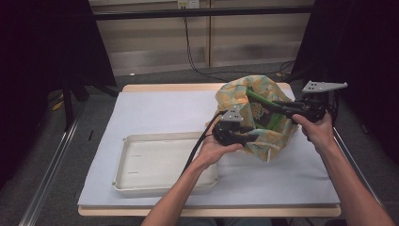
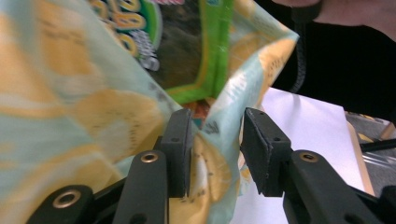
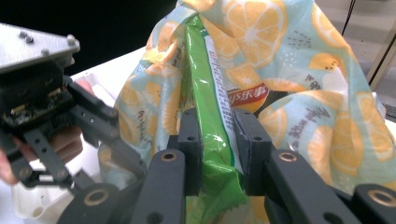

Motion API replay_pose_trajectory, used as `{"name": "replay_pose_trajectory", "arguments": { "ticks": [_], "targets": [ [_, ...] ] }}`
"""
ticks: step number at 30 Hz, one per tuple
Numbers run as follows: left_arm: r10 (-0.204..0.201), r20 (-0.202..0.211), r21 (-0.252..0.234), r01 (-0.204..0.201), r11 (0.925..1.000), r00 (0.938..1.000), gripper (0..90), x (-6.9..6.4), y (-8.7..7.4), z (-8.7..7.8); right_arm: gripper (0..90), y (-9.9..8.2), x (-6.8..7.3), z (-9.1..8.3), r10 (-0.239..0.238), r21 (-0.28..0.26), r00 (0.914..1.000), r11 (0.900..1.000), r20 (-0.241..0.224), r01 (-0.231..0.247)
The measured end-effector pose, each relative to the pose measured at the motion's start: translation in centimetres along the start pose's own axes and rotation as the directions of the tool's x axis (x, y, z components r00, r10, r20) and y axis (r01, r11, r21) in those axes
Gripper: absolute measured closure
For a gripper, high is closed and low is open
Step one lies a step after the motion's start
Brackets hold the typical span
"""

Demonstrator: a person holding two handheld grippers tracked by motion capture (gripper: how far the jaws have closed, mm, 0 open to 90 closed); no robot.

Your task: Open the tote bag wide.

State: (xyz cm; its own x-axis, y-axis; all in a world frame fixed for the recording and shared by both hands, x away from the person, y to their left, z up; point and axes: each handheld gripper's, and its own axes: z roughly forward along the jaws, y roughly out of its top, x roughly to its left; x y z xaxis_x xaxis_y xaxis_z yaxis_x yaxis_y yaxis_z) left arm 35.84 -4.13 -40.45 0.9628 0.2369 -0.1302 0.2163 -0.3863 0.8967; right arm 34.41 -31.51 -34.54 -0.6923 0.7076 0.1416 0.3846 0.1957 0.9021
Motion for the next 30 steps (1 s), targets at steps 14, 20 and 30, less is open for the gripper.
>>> {"name": "replay_pose_trajectory", "arguments": {
  "ticks": [14, 20, 30],
  "targets": [
    [-0.059, -0.071, -0.029, 0.057, 0.998, 0.9957, 57.6, 1.9, 0.1, -1.0, 74.2, -1.2, -0.3, -1.9, 0.013, -0.011, 0.9997, 0.9999, 0.022, -0.012],
    [-0.062, -0.089, -0.024, 0.061, 0.9979, 0.9941, 57.4, 2.3, -0.1, -1.1, 74.2, -1.4, -0.4, -3.2, 0.02, -0.031, 0.9992, 0.9994, 0.035, -0.019],
    [-0.078, -0.099, -0.009, 0.077, 0.997, 0.992, 56.6, 2.3, -0.5, -0.9, 74.2, -1.9, -0.6, -5.3, 0.038, -0.098, 0.9983, 0.9946, 0.045, -0.033]
  ]
}}
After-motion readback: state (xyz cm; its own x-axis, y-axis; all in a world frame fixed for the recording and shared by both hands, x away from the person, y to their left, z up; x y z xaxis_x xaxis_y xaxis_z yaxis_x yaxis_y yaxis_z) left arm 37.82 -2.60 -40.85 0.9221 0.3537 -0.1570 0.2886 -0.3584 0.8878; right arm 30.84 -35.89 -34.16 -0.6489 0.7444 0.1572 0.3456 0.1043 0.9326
